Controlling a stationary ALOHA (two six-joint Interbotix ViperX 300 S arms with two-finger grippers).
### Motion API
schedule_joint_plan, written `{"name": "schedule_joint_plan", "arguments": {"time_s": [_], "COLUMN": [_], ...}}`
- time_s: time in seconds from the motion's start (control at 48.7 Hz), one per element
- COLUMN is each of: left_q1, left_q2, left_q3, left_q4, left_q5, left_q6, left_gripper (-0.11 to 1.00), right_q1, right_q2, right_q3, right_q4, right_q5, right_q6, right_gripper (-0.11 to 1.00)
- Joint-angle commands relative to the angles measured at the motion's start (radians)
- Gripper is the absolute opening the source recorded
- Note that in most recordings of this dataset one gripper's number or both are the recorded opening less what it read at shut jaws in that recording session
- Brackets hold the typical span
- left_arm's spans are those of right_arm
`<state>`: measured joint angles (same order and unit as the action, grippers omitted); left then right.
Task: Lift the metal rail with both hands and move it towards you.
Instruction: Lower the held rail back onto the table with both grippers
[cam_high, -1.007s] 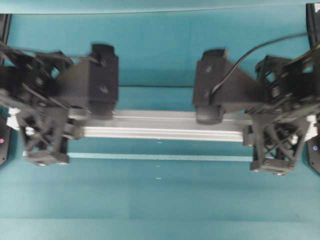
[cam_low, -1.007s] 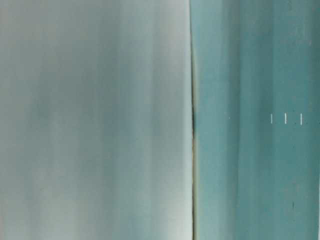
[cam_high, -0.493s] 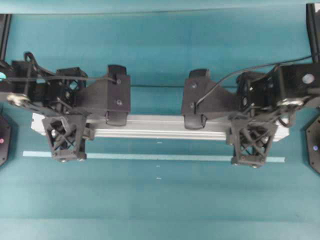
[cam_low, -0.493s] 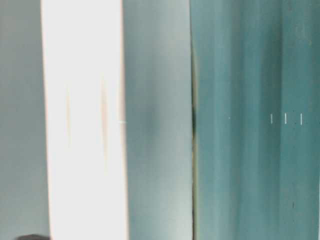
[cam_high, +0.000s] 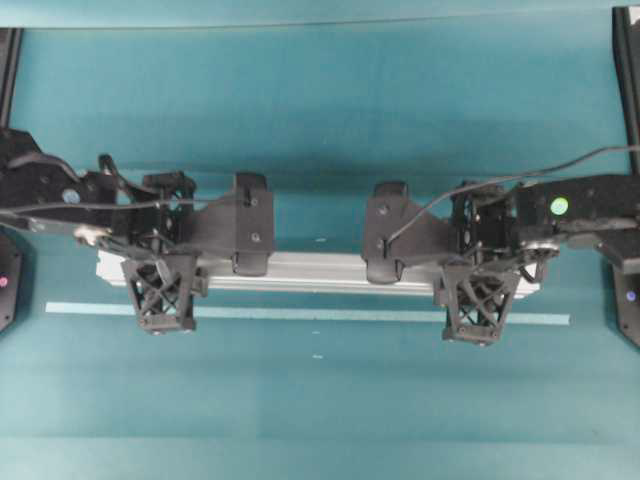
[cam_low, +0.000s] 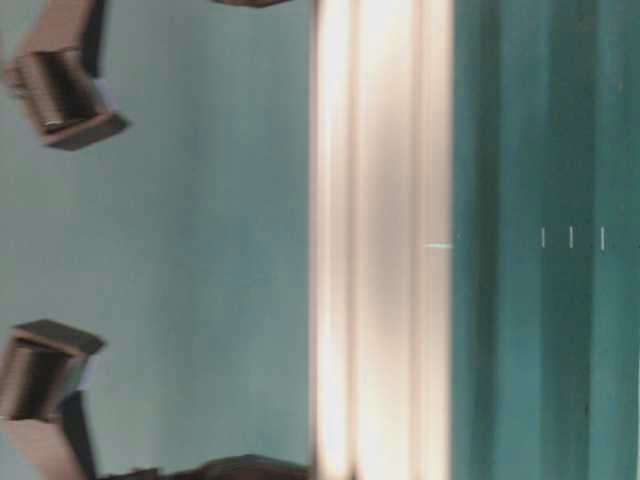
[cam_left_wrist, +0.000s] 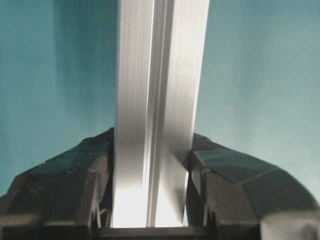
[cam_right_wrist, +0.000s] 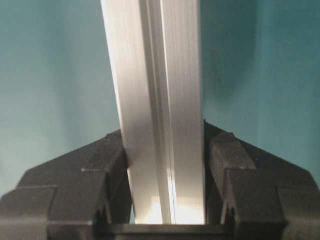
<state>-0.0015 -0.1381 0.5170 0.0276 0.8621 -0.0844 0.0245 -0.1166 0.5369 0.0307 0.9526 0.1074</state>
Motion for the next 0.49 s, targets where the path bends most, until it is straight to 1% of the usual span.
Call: {"name": "schedule_joint_plan", "arguments": {"time_s": [0.0, 0.123, 0.349, 0.473], "left_q1": [0.017, 0.025, 0.018, 0.017], "left_q2": [0.005, 0.043, 0.101, 0.117], "left_q3": [0.009, 0.046, 0.058, 0.075], "left_q4": [0.002, 0.0, 0.0, 0.0], "left_q5": [-0.077, -0.144, -0.175, -0.207], "left_q6": [-0.011, -0.011, -0.031, -0.035], "left_gripper": [0.29, 0.29, 0.29, 0.29], "right_q1": [0.003, 0.005, 0.005, 0.005], "right_q2": [0.008, 0.032, 0.077, 0.087], "right_q3": [0.005, 0.048, 0.107, 0.121], "right_q4": [0.0, -0.002, -0.008, -0.008], "right_q5": [-0.064, -0.149, -0.245, -0.278], "right_q6": [0.0, -0.002, -0.002, -0.002], "right_gripper": [0.4, 0.4, 0.4, 0.4]}}
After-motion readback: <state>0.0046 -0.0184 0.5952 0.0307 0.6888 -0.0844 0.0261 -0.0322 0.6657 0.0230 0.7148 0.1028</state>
